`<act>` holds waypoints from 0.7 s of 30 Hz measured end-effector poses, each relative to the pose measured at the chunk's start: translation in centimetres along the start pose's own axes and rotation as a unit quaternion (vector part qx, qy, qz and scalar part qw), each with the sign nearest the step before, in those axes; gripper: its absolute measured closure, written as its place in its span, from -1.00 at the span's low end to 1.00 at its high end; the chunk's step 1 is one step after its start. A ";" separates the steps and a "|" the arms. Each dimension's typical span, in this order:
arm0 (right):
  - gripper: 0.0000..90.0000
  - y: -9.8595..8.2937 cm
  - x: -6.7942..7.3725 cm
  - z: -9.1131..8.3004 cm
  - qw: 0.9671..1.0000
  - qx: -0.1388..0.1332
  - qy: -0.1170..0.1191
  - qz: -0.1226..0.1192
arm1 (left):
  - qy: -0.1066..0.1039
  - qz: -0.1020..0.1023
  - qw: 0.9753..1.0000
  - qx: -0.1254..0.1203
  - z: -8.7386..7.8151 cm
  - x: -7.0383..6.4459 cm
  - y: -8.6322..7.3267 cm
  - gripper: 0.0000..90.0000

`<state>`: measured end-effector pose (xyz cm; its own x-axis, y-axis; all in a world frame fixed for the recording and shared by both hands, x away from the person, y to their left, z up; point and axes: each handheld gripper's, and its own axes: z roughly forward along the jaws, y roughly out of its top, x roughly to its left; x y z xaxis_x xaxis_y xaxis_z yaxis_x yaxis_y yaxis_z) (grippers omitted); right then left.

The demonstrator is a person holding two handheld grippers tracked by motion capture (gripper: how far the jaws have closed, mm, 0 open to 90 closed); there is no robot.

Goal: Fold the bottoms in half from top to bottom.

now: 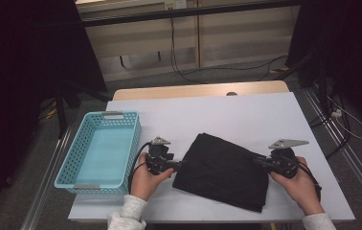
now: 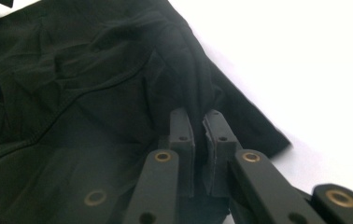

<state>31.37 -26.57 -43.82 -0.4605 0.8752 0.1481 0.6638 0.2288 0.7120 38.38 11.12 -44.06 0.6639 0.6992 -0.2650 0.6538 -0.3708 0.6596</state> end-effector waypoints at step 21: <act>0.11 0.2 -2.9 0.7 0.998 -0.034 -0.053 0.031 | 0.000 -0.002 1.000 0.002 -0.2 0.3 -0.2 -0.32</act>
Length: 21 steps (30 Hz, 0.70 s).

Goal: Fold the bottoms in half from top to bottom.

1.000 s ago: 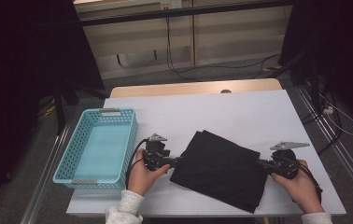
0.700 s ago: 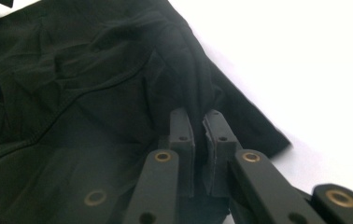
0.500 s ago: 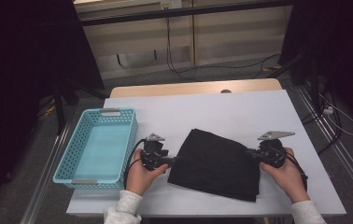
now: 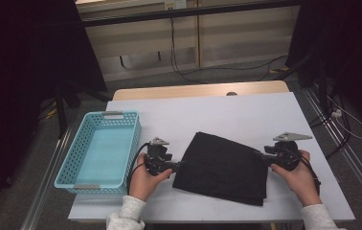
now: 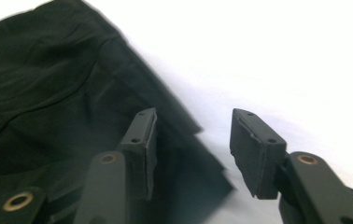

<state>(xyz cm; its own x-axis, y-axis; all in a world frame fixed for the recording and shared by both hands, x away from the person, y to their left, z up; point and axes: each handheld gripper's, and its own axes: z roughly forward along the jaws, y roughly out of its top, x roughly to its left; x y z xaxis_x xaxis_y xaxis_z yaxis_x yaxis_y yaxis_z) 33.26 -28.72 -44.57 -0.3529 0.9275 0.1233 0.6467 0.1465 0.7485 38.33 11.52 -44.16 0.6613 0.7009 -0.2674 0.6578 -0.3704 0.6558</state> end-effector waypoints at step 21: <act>0.77 -1.0 0.1 1.1 0.998 0.037 0.050 0.027 | 0.001 -0.002 1.000 0.005 -0.3 -0.2 -0.5 -0.43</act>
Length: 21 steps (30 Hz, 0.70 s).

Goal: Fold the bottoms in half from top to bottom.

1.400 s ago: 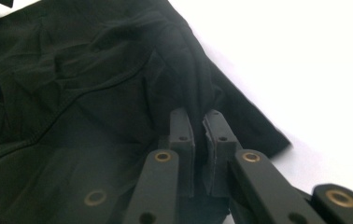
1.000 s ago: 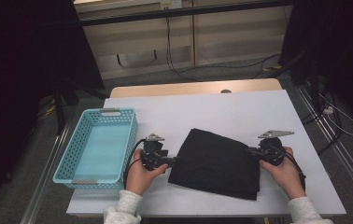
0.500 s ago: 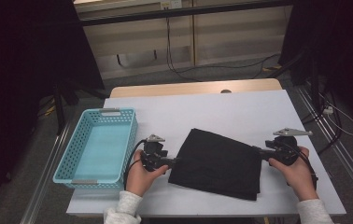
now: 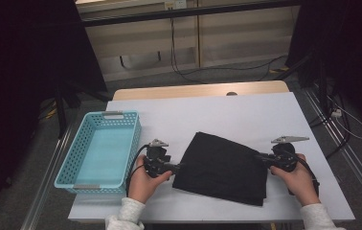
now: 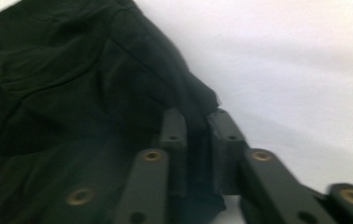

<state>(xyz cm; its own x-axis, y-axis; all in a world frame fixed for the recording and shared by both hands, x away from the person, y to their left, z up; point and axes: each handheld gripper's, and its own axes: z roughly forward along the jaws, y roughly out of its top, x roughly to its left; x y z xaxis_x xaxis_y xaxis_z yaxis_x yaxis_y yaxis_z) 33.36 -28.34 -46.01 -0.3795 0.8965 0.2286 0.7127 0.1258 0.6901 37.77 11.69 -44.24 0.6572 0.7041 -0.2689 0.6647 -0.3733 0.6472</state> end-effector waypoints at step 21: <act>0.83 -1.1 0.1 -1.3 1.000 -0.024 -0.016 0.013 | 0.006 0.008 1.000 0.010 -0.7 -1.2 -1.5 -0.47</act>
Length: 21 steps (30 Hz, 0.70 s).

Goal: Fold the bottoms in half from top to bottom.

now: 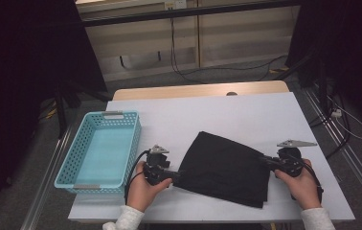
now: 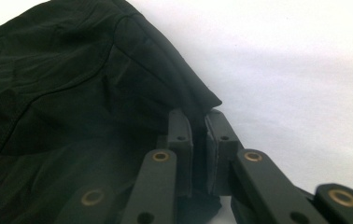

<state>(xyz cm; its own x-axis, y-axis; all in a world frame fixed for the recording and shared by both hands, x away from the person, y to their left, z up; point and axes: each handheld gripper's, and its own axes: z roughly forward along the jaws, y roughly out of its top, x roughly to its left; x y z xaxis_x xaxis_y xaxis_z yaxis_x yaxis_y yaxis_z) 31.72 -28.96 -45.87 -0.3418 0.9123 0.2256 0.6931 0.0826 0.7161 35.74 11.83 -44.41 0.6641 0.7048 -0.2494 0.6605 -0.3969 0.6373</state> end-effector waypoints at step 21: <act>0.82 -0.5 0.5 -0.2 1.000 -0.005 -0.011 -0.006 | -0.011 -0.024 0.999 0.044 0.5 -1.6 -0.2 0.58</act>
<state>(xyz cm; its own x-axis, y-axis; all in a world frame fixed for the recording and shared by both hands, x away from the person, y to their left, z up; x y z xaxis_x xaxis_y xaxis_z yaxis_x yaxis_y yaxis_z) 31.11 -28.66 -45.96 -0.3357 0.9198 0.2029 0.6827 0.0892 0.7252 34.74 10.45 -44.49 0.6379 0.7114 -0.2949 0.7191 -0.4133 0.5587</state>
